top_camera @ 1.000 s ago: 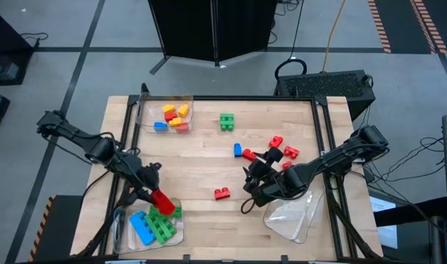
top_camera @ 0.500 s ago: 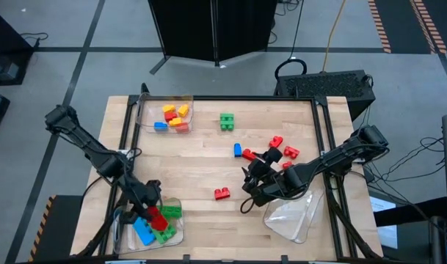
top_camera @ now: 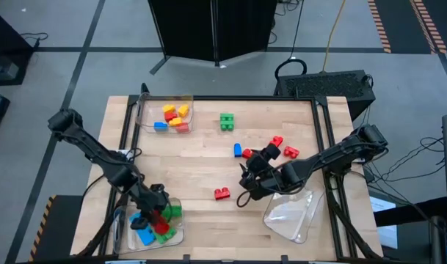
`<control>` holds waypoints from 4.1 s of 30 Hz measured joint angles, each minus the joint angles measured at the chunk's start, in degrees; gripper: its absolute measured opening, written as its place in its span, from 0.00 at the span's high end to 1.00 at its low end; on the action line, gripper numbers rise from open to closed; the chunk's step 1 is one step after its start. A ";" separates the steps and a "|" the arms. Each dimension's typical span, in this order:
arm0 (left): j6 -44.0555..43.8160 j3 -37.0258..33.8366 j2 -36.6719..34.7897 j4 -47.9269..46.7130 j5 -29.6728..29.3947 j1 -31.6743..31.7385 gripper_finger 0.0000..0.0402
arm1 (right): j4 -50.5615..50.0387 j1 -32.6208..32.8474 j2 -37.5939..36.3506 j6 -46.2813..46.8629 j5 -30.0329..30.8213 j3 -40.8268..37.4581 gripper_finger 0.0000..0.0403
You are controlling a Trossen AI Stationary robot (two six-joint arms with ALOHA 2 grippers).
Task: Sort blocks by size
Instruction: Put the three-stud red game piece into the bottom left transparent bin, then put the two-stud green game piece into the bottom right transparent bin
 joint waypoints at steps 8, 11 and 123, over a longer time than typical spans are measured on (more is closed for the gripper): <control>0.06 0.00 0.06 -0.50 4.69 0.06 0.38 | 4.55 -4.21 0.00 -5.54 -3.89 0.02 0.24; -0.09 0.00 -0.90 -1.69 9.64 0.01 0.38 | 7.64 -8.00 0.00 -15.40 -11.52 0.02 0.24; 40.46 0.00 -9.74 13.58 -35.34 51.62 0.38 | -20.24 -46.48 28.24 -56.60 -57.84 32.57 0.80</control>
